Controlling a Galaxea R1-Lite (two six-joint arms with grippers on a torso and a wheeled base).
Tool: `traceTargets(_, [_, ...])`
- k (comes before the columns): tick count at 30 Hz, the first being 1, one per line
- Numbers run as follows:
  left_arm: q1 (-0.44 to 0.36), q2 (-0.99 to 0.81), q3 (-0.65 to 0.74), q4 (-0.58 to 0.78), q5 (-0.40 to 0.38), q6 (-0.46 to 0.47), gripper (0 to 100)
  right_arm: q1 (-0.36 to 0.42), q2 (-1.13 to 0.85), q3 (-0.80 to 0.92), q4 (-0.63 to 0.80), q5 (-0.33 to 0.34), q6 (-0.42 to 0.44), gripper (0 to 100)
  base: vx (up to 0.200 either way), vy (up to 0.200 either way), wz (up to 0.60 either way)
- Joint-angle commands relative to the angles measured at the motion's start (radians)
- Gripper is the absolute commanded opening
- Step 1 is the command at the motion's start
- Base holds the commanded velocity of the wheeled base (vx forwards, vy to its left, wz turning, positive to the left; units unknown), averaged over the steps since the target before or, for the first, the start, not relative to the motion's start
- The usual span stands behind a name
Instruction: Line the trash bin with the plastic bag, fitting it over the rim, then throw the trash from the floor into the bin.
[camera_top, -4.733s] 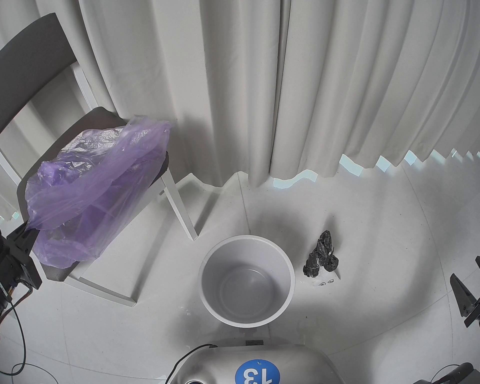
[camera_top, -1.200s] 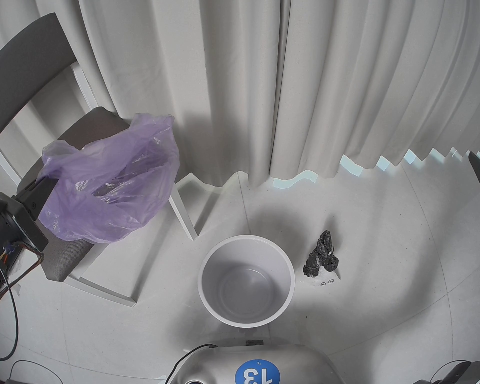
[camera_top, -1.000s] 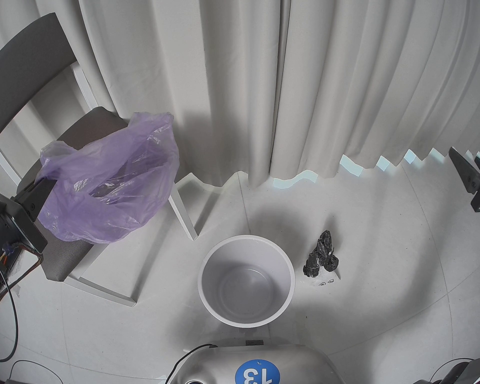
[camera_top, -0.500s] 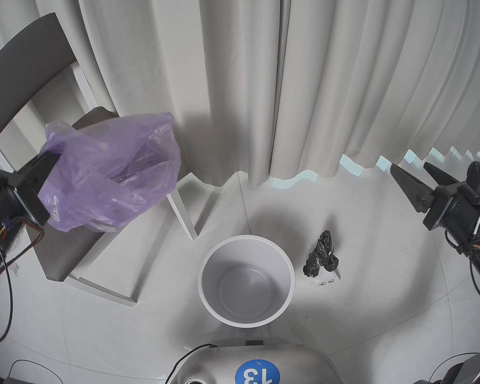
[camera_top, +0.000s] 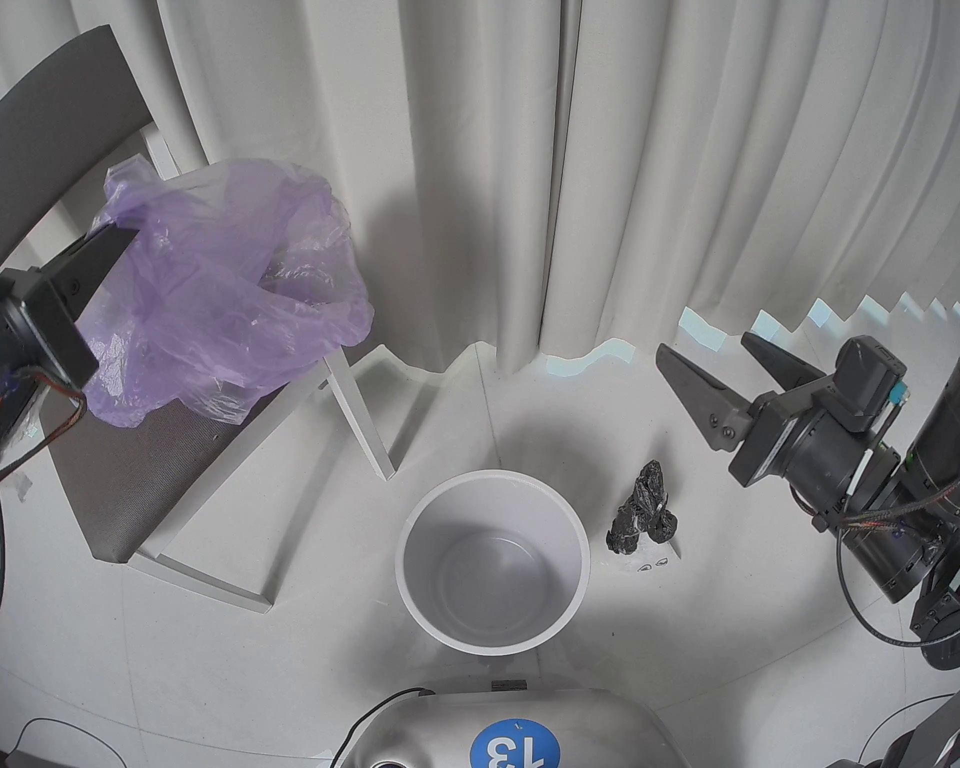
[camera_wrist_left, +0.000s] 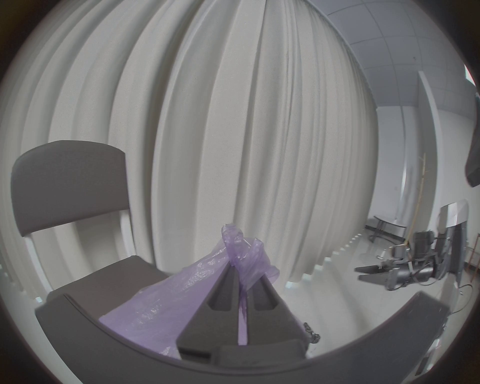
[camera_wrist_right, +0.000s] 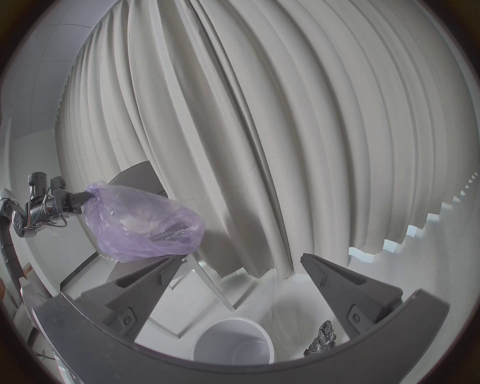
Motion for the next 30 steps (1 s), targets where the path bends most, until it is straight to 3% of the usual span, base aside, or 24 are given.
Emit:
traceTargets(1, [-0.067, -0.103, 0.025, 0.038, -0.078, -0.002, 0, 0.019, 0.010, -0.002, -0.001, 0.000, 0.000, 100, 0.000, 0.000, 0.00])
traceTargets(8, [-0.090, -0.198, 0.009, 0.187, -0.200, -0.012, 0, 0.025, 0.019, 0.011, -0.001, 0.005, 0.008, 100, 0.000, 0.000, 0.00])
traceTargets(18, [-0.096, -0.243, -0.014, 0.182, -0.231, -0.058, 0, 0.136, 0.147, 0.015, -0.050, -0.017, 0.091, 100, 0.000, 0.000, 0.00])
traceTargets(30, [-0.096, -0.309, -0.014, 0.165, -0.269, -0.129, 0, 0.226, 0.325, 0.001, -0.124, -0.040, 0.091, 100, 0.000, 0.000, 0.00])
